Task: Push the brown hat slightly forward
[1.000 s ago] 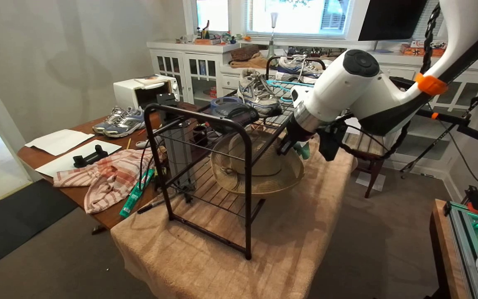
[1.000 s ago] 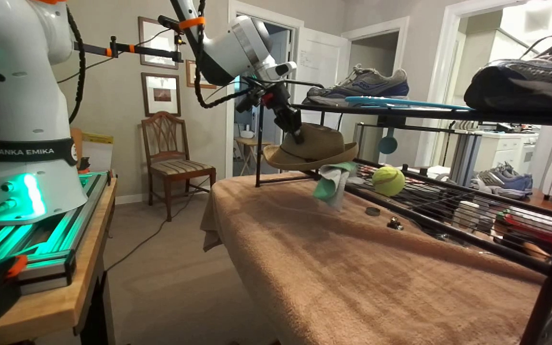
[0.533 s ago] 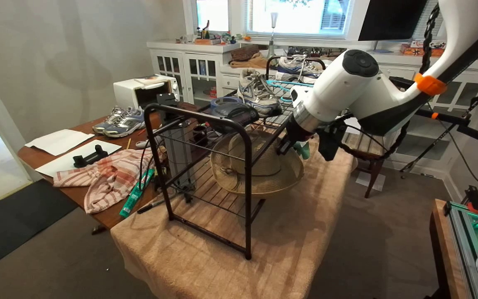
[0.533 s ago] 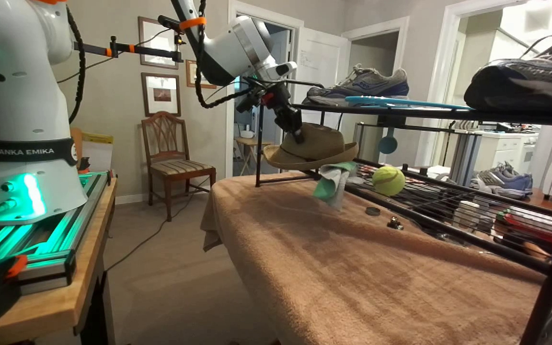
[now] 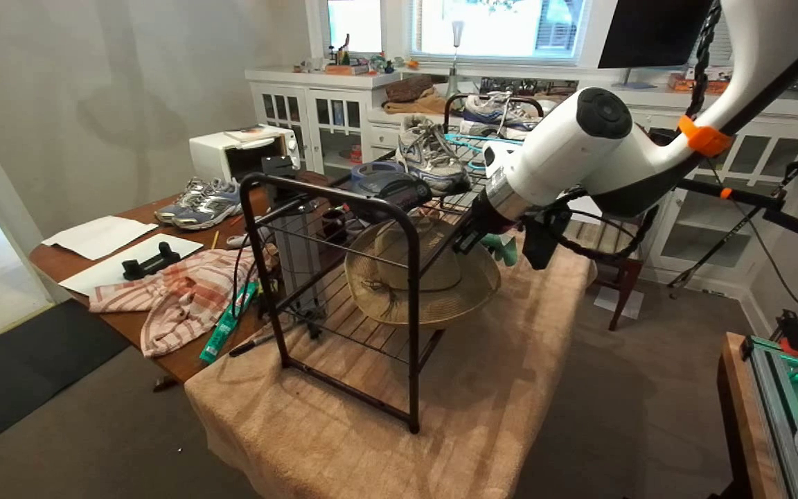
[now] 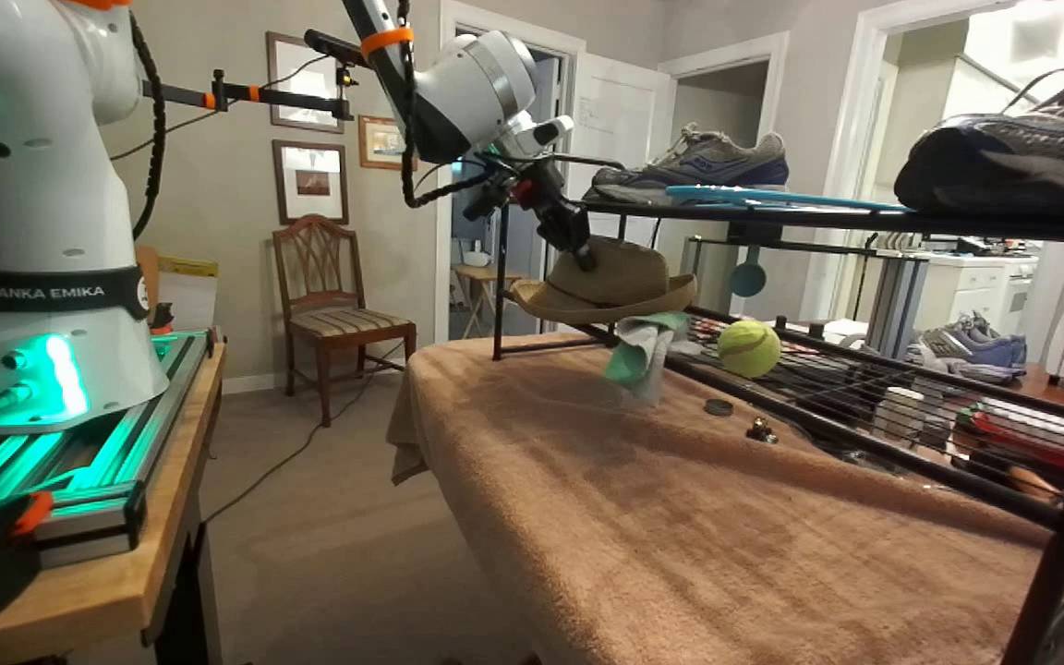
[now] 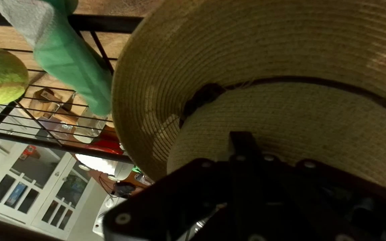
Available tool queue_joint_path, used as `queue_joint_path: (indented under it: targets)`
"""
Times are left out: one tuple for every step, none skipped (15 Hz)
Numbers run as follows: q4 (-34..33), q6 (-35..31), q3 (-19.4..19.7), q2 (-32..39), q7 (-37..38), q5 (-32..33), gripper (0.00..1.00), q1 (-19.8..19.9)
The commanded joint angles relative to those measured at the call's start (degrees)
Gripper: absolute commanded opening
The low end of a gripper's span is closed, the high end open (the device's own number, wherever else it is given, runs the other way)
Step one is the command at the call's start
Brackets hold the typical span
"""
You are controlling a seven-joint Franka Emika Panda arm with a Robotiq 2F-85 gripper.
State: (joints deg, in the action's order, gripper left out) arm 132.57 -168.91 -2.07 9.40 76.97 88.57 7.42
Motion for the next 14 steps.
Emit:
queue_joint_path:
  targets:
    - [-4.0, -1.8, 0.1, 3.3, 9.6, 9.5, 0.00, -0.2]
    - [-4.6, -2.0, 0.0, 4.0, 11.8, 11.7, 0.00, -0.1]
    - [-5.5, -2.3, -0.1, 4.9, 14.5, 14.5, 0.00, 0.1]
    - [-6.2, -2.5, -0.3, 5.6, 16.7, 16.7, 0.00, 0.2]
    - [-7.1, -2.7, -0.6, 6.3, 19.4, 19.4, 0.00, 0.4]
    - [-7.9, -2.7, -0.9, 6.9, 21.8, 21.6, 0.00, 0.5]
    - [-8.6, -2.9, -1.2, 7.1, 24.7, 24.4, 0.00, 0.6]
    - [-9.0, -2.9, -1.5, 7.4, 27.1, 26.9, 0.00, 0.8]
    - [-9.3, -2.8, -1.9, 7.6, 29.4, 29.1, 0.00, 1.0]
    - [-9.5, -2.5, -2.3, 7.8, 31.4, 31.3, 0.00, 1.1]
    - [-9.7, -2.3, -2.7, 8.2, 33.1, 33.2, 0.00, 1.3]
    - [-9.8, -2.2, -3.0, 8.5, 34.7, 35.1, 0.00, 1.6]
    - [-10.0, -1.9, -3.4, 8.9, 36.2, 36.8, 0.00, 1.8]
    - [-10.0, -1.8, -3.7, 9.2, 37.5, 38.5, 0.00, 2.1]
